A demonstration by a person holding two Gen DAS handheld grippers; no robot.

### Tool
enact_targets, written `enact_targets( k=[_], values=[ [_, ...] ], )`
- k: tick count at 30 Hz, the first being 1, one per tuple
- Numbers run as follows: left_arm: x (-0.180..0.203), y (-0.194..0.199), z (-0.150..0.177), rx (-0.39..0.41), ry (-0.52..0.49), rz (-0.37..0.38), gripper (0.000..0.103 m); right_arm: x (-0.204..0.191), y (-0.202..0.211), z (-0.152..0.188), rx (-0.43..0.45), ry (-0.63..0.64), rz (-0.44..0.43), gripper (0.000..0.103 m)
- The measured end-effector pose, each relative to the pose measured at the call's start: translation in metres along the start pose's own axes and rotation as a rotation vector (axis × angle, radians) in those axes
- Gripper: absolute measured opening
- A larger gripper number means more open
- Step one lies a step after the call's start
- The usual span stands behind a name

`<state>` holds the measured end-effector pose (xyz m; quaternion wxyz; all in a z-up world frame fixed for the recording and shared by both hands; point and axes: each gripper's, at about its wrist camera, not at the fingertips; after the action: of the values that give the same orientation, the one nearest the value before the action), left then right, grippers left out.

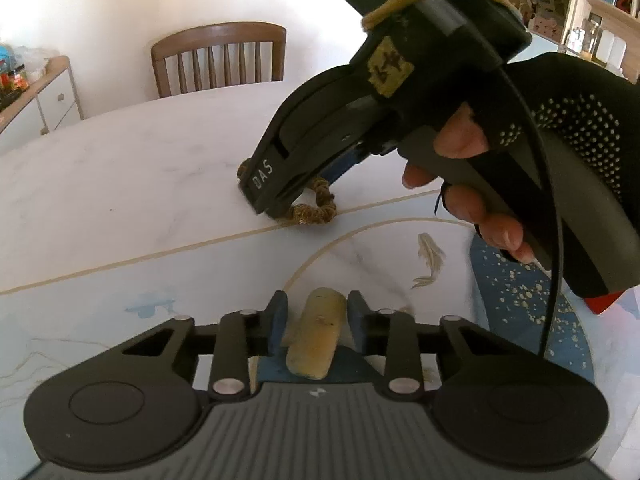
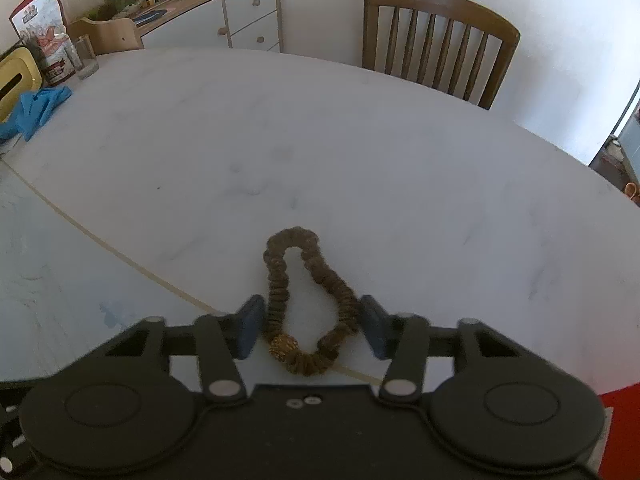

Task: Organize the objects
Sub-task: 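Grasp the beige cylinder with the left tool while the right tool grasps the brown bracelet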

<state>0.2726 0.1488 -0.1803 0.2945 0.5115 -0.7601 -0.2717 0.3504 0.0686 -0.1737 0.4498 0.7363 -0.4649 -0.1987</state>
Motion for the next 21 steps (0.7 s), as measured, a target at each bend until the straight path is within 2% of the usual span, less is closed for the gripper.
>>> enact_targets(
  k=[2,5,13,21],
  values=[
    [0.001,0.0,-0.001,-0.004,0.0,0.003,0.025,0.001,0.001,-0.001,-0.001,0.002,0.001,0.024],
    [0.0,0.0,-0.002,-0.012,0.012,-0.003,0.024,0.003,0.003,0.001,-0.017,-0.014,0.008,0.015],
    [0.003,0.001,-0.001,-0.016,0.03,-0.027,0.023,0.035,0.039,0.019,-0.007,-0.135,-0.016,0.013],
    [0.011,0.013,-0.002,-0.028,0.043,-0.038,0.022,0.058,0.094,0.06,0.002,-0.22,-0.044,0.013]
  ],
)
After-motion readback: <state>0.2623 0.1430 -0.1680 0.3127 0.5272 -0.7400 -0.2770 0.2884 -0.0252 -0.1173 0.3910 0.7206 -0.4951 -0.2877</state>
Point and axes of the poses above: each gripper's, at about its wrist camera, not at the fingertips, and y roughly against the way its jaws point, x to its right, z to its underside, and after that the axes turned 9 degrees about z, right-handed
